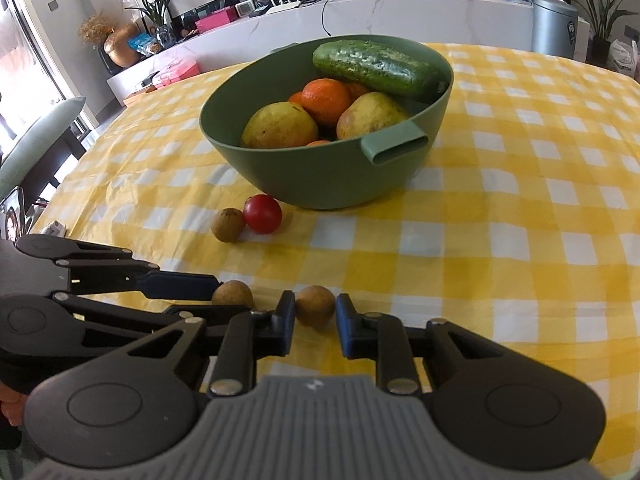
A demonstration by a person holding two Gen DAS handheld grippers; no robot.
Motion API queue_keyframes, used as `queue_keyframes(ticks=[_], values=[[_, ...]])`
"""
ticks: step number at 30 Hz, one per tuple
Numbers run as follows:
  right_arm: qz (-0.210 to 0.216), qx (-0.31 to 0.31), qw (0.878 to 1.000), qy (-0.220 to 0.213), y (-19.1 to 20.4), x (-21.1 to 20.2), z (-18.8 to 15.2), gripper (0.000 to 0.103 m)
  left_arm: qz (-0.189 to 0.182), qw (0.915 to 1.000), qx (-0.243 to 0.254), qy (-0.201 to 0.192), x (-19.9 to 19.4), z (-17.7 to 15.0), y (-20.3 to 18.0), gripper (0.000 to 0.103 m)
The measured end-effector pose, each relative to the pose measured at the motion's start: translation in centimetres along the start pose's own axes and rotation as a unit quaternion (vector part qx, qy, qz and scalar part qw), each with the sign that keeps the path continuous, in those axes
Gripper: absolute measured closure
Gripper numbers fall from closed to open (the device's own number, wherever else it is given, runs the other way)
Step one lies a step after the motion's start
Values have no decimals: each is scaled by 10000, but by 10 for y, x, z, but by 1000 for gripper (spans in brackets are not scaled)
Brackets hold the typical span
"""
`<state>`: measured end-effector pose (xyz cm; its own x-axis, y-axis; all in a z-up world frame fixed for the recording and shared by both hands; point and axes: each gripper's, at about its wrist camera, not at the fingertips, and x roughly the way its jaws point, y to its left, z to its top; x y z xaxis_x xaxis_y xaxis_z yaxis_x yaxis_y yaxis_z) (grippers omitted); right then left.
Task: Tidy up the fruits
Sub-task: 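Grasp a small brown kiwi with the left tool while the right tool reaches another kiwi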
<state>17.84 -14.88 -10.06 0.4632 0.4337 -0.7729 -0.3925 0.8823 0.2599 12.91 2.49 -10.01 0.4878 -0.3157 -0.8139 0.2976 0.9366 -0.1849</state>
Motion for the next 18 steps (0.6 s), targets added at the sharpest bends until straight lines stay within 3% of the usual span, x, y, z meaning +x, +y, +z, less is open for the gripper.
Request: queue_keyframes(ticks=[18], values=[[311,389,9986,185,-7,10,2,83,106,9998,148,62,3,-1,-5,60]])
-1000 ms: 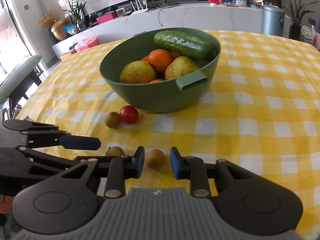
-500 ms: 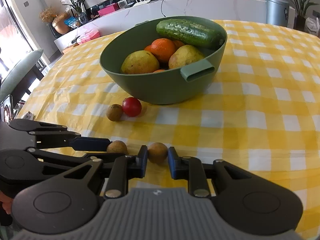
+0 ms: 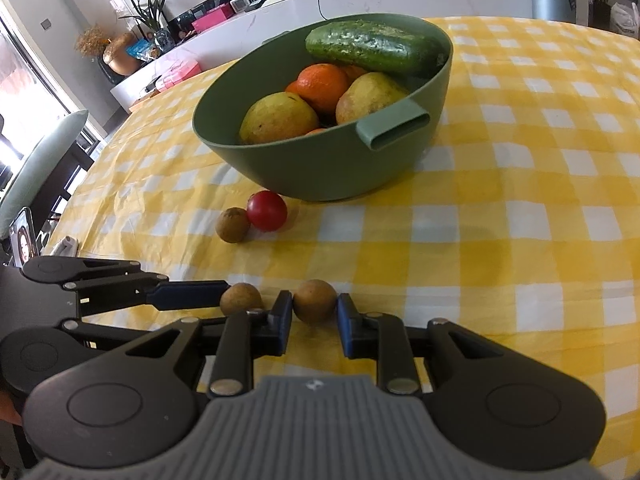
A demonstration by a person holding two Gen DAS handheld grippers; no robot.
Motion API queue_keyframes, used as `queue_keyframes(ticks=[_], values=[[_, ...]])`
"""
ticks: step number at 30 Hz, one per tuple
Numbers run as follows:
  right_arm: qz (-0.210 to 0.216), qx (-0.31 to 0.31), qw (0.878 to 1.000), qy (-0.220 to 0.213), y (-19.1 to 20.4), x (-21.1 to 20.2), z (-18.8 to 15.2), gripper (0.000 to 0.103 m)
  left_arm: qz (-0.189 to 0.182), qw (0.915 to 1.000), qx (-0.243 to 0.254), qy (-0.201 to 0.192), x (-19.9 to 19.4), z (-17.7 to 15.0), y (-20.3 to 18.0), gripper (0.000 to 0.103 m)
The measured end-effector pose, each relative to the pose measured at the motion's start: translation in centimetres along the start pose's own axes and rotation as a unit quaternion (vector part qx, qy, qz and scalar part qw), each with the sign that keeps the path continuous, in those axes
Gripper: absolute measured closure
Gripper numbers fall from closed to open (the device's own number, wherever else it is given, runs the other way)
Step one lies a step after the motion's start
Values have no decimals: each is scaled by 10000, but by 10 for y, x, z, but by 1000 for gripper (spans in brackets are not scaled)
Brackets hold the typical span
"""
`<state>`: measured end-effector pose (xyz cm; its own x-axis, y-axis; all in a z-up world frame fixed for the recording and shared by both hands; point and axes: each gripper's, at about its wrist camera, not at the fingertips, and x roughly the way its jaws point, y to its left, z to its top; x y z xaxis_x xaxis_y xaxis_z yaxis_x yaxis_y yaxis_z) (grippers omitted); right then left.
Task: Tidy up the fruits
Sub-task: 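Grasp a small brown kiwi with the left tool while the right tool reaches another kiwi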
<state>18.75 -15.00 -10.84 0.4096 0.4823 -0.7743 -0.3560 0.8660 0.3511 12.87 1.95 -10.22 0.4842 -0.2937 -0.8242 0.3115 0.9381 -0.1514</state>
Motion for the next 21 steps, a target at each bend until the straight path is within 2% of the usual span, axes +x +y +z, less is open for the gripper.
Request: queue_keyframes(ticks=[1,4,16,21], values=[[1,1,10000,-2,0,0,0,83,7,10000,8,-4,0,0,0,61],[-22,-8,10000,-14,0,0,0,83,23,10000,11,-28,0,0,1,73],[-232,59,9986,-475,-3,-14,1,84,-89,9993,-145,-344,-14,3,2,74],[-287,-18,9961,-829,1,-26,0,84,-167,9974,-247,-655,-27,5,4,74]])
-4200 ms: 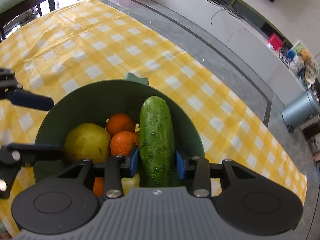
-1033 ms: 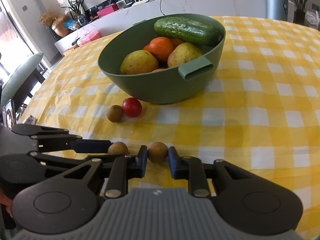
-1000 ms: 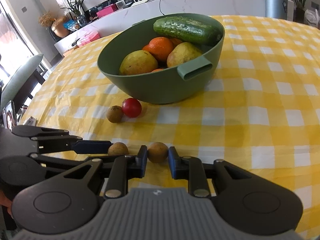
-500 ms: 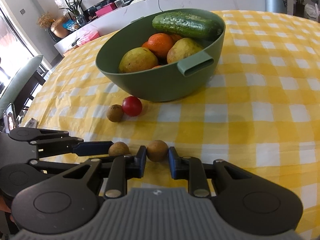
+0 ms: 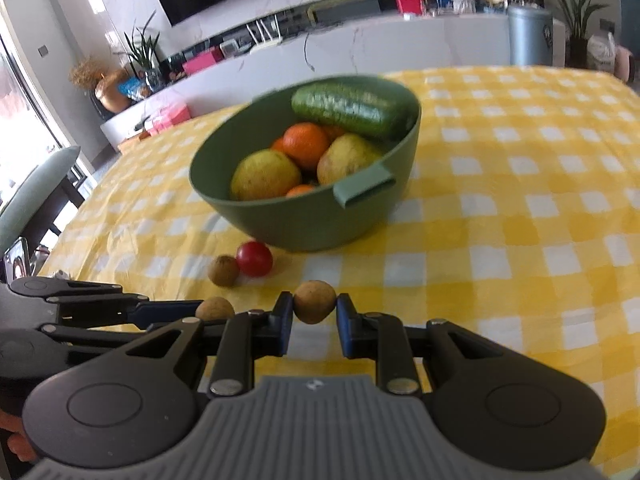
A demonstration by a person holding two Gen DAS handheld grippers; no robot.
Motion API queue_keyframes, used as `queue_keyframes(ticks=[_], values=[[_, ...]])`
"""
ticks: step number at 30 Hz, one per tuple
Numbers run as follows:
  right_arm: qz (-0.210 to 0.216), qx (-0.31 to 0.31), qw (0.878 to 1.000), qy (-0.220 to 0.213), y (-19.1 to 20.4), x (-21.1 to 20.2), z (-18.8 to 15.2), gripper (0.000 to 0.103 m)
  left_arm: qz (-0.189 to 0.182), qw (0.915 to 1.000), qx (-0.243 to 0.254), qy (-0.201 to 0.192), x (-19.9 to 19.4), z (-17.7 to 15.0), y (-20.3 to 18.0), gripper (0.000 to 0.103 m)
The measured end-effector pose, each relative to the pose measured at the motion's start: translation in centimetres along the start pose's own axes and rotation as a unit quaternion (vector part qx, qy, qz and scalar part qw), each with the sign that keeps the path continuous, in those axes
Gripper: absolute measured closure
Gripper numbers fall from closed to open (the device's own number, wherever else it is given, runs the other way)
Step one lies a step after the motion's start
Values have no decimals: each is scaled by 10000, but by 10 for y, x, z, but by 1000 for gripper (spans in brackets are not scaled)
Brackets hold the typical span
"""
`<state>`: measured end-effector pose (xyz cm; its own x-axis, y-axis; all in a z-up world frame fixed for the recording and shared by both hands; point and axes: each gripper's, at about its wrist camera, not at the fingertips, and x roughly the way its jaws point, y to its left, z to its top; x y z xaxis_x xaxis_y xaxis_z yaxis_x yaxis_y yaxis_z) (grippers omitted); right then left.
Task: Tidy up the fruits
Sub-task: 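Grasp a small brown kiwi with the left tool while the right tool reaches another kiwi, then carry the kiwi into the green bowl and open the left tool while the right tool drops its kiwi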
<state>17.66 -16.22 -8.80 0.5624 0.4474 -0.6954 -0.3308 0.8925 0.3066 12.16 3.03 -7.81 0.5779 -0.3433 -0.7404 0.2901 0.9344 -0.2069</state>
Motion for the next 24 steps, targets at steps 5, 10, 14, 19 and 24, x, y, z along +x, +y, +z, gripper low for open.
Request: queue_keyframes(ticks=[5,10,14,19,24], values=[[80,-23,9991,-420,0,-15,2,84,-319,9983,-255,-424,-15,6,6,74],[118,-203,9951,-962,4,-32,6,84,-367,9943,-408,-910,-29,16,11,74],[45,-297,9917,-1252,7,-37,15,84,-362,9911,-586,-1136,-30,23,18,74],[6,-299,9895,-1412,8,-29,28,84,-365,9886,-583,-1337,-26,39,21,74],[-125,-403,9876,-1515,11,-21,36,84,-279,9885,-495,-1403,-17,50,22,74]])
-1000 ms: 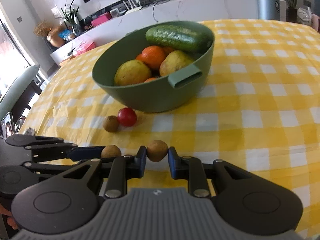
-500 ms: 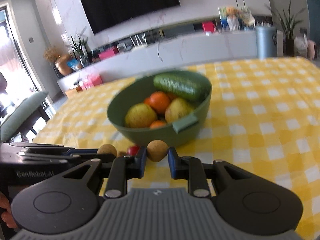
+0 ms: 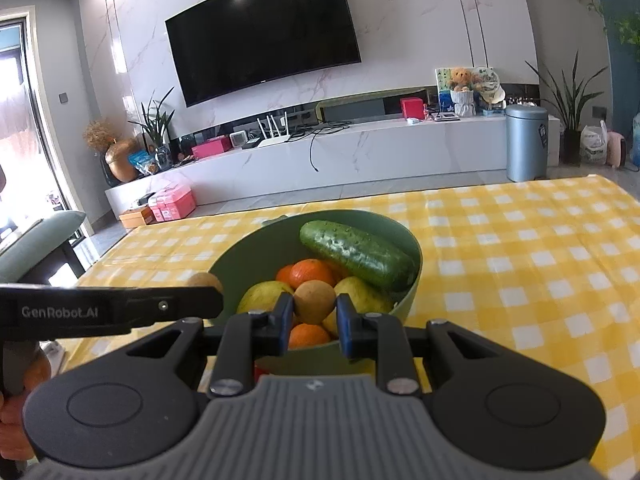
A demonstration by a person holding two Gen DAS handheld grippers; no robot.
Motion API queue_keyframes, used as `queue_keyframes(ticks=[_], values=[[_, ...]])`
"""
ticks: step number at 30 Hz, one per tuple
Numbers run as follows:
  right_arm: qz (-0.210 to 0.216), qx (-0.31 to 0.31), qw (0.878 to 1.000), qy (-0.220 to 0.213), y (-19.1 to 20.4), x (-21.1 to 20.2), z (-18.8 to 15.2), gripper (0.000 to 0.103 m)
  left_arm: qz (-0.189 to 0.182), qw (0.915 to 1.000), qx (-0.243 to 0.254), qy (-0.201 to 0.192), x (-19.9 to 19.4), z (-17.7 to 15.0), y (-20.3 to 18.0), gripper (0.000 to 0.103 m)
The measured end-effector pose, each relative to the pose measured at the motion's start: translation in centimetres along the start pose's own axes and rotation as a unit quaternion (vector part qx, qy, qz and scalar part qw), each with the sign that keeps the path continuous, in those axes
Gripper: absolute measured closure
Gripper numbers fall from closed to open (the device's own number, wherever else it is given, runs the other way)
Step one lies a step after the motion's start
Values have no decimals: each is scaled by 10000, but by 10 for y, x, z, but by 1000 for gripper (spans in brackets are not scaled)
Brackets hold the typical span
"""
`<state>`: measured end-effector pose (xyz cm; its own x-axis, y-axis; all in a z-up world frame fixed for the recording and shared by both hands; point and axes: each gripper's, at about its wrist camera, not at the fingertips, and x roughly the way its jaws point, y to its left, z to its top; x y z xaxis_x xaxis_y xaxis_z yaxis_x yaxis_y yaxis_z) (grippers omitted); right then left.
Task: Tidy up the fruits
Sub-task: 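Carry the kiwi into the green bowl and open the left tool while the right tool drops its kiwi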
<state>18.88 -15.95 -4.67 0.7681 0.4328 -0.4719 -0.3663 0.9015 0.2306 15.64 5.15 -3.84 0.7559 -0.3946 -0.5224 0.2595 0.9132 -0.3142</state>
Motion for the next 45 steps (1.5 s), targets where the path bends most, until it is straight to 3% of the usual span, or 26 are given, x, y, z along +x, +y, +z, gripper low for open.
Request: queue_keyframes(ticks=[12,17,30,35,40,45], values=[[-52,-213,9995,242,4,29,-2,84,325,9992,209,82,18,3,10,74],[-52,-269,9990,358,6,37,-4,84,316,9990,111,284,23,-1,17,74],[-53,-365,9986,379,10,46,-5,83,235,9990,163,353,29,0,16,74],[-70,-360,9987,349,10,45,-7,82,176,9992,116,353,29,0,18,67],[-115,-144,9995,245,3,44,-5,69,137,9996,-16,248,26,2,21,55],[-98,59,9999,124,-1,36,-5,69,150,9998,53,149,15,4,19,55]])
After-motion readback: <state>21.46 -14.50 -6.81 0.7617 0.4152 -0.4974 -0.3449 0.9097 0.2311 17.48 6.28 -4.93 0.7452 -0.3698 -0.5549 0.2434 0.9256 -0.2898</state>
